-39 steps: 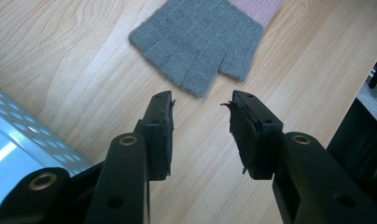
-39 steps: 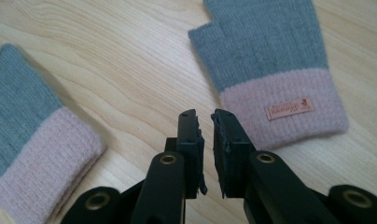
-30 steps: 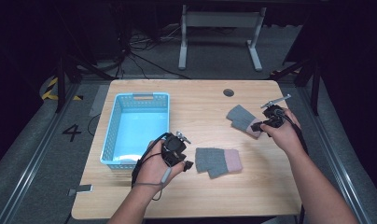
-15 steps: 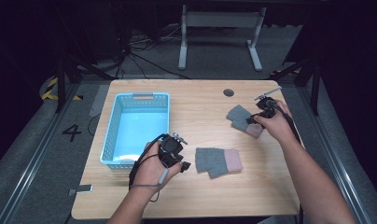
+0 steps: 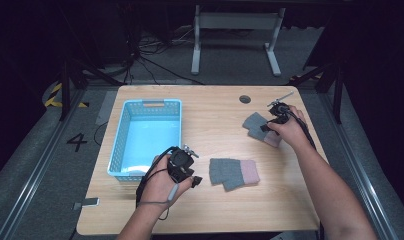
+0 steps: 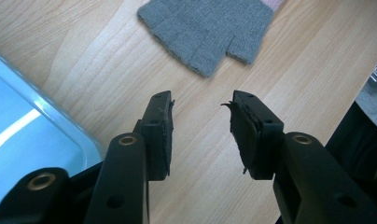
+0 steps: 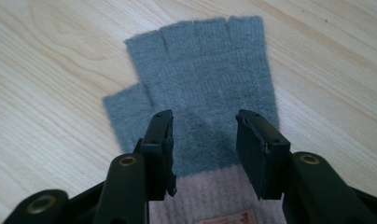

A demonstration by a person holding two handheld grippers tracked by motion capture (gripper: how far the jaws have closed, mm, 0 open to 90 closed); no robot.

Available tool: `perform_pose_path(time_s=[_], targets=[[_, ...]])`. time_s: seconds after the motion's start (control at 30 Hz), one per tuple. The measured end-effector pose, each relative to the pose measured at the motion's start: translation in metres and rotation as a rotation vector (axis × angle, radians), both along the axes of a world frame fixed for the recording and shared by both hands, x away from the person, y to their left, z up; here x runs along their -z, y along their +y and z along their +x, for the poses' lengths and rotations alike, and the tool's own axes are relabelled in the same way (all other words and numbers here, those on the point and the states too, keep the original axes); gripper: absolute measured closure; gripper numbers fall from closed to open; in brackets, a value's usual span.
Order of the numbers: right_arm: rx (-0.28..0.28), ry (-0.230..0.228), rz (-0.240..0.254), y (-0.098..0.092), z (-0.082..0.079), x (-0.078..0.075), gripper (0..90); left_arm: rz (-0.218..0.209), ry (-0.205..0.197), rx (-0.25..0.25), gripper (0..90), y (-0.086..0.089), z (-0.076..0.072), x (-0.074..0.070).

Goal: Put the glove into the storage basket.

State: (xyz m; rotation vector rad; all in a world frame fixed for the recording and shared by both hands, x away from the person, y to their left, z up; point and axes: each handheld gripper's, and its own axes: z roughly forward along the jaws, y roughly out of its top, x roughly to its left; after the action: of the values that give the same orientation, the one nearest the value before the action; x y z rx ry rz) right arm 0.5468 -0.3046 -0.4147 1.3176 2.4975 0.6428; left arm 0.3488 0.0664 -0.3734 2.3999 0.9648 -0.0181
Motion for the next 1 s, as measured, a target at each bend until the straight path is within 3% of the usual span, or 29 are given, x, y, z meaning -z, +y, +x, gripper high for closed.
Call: perform_pose_path(time_s=[0.4,0.53,0.7,1.0], targets=[[-0.021,0.036,-0.049,0.002,0.005,0.012,62.5,-0.002,0.002,0.009,59.6,-0.003,0.002,0.001],[-0.012,0.046,-0.041,0.002,0.005,0.012,70.1,-0.001,0.002,0.013,59.6,-0.004,0.002,0.001],[-0.014,0.041,-0.069,0.005,0.004,0.011,82.3,-0.004,-0.001,0.015,59.6,-0.004,0.001,0.0],[0.008,0.037,-0.036,0.002,0.002,0.009,86.9,-0.006,0.0,0.01,59.6,-0.002,0.001,-0.001]])
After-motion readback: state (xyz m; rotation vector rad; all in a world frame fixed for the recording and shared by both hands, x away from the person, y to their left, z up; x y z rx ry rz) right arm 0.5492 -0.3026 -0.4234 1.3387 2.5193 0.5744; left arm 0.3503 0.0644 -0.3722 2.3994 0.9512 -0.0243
